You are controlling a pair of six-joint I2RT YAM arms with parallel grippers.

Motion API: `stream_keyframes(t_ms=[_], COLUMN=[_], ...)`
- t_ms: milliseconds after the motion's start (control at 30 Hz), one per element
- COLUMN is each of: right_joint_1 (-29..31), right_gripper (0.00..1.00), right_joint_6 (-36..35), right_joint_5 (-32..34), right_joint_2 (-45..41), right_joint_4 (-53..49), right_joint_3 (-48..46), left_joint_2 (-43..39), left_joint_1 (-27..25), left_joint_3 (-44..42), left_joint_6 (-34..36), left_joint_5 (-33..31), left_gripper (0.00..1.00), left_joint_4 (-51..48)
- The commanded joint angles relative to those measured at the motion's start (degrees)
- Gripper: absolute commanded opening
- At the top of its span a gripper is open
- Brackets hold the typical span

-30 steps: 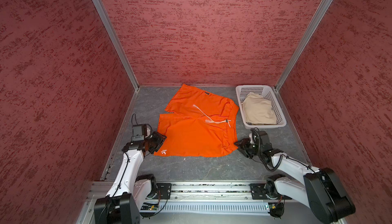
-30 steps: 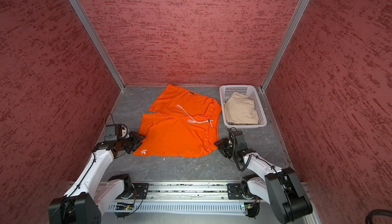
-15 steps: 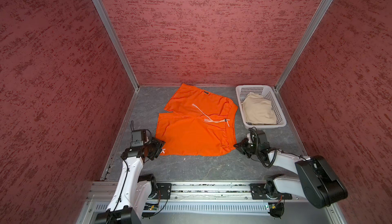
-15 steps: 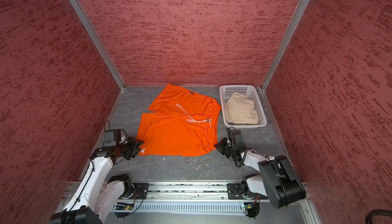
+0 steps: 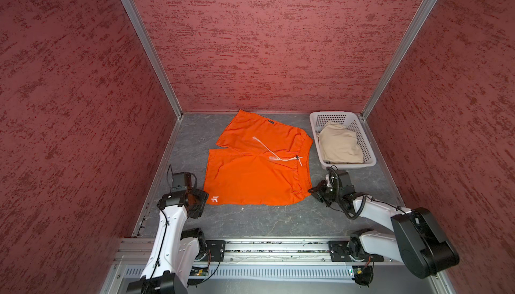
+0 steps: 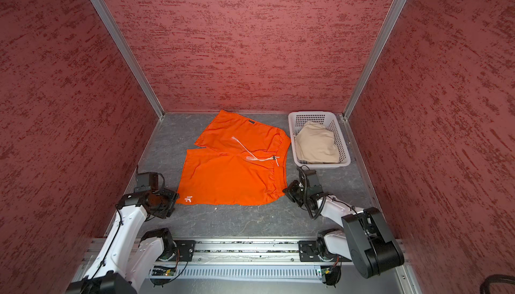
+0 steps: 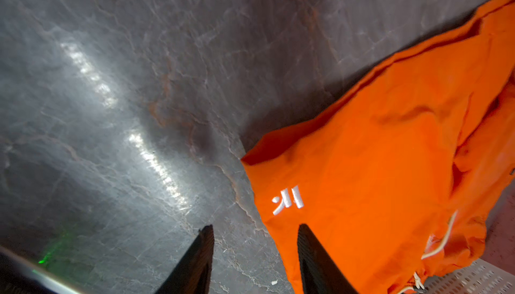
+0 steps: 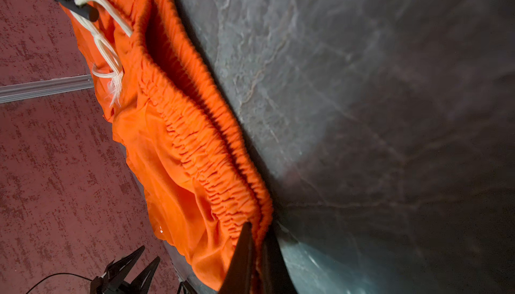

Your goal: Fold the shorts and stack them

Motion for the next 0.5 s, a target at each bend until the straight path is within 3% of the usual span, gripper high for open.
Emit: stream_keyframes(t_ms=[0, 467], right_joint_1=[-0.08, -0.09], right_gripper=[0.06, 0.05], right_joint_6=[-0.26, -0.34], right_joint_5=[1.55, 1.43], right_joint_2=[0.89, -1.14], right_joint_4=[-0.93, -4.20], right_joint_3=[1.44, 2.51], left_joint_2=[3.82, 18.36], left_joint_1=[0.70, 1.65], left_joint_3=[0.16, 0.61], left_joint_6=[1.81, 5.45], left_joint_5=[-0.55, -1.33], left_gripper=[0.50, 0.43], left_joint_4=[3.60, 13.40])
